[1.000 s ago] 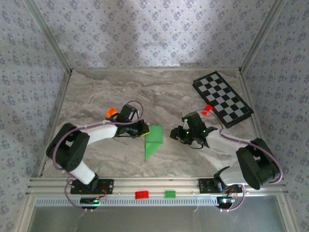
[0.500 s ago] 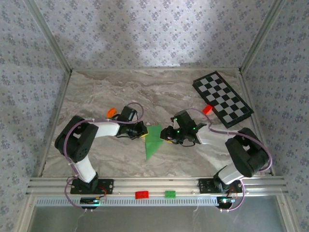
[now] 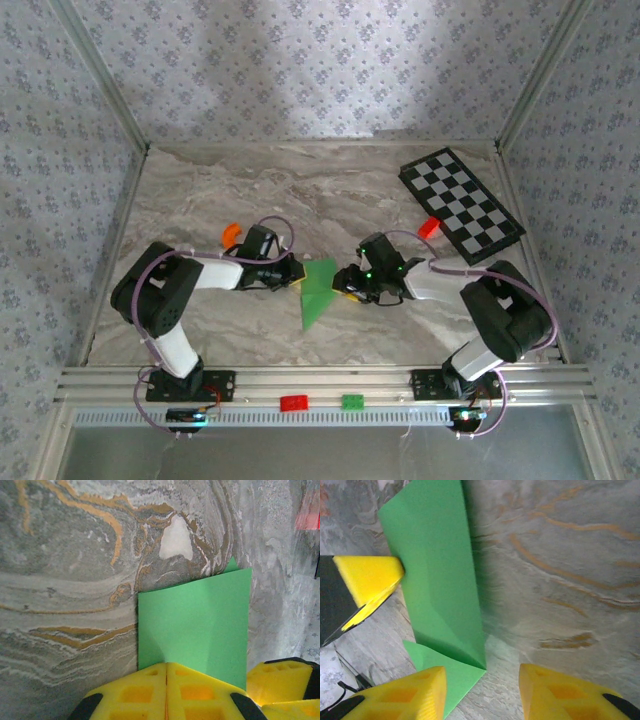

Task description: Fold a paper plane with a square sheet of paper (pick it up from the middle)

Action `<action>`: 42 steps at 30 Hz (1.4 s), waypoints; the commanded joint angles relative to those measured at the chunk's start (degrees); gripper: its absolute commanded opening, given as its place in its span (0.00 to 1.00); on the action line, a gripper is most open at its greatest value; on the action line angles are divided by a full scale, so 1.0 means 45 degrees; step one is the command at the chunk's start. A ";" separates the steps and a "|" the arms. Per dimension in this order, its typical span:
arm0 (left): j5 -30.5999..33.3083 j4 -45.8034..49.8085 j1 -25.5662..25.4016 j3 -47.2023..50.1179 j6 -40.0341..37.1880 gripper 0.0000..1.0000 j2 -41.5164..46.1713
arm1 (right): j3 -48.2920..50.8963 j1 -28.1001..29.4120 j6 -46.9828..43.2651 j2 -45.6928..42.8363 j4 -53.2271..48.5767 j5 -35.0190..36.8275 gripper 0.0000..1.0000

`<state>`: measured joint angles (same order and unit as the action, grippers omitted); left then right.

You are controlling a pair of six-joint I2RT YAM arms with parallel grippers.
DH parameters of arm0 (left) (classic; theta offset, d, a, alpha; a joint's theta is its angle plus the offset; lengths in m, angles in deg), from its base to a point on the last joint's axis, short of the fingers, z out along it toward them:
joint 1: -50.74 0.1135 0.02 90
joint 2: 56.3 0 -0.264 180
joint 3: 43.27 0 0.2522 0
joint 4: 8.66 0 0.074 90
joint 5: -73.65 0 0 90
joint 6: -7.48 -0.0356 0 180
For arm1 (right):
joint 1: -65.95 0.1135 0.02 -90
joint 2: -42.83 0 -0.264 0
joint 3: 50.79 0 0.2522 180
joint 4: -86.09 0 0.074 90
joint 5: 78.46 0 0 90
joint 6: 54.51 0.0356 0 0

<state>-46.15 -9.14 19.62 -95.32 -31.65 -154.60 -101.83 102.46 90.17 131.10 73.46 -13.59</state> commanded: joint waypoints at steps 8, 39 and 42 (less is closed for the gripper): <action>0.0215 0.1197 -0.0059 0.0244 -0.0054 0.08 -0.0301 | 0.0082 -0.0068 0.0389 0.0148 0.0879 -0.0878 0.45; -0.0389 0.1562 -0.0088 -0.0232 -0.0514 0.08 -0.0753 | -0.1953 -0.1185 -0.1343 0.2659 0.1675 -0.3849 0.35; -0.0389 0.1621 -0.0085 -0.0261 -0.0542 0.08 -0.0733 | -0.2109 -0.1322 -0.1640 0.2804 0.1263 -0.3903 0.35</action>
<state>-47.40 -6.97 19.91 -96.76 -32.59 -155.37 -109.61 97.17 85.58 142.51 82.36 -29.10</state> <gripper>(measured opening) 0.080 0.349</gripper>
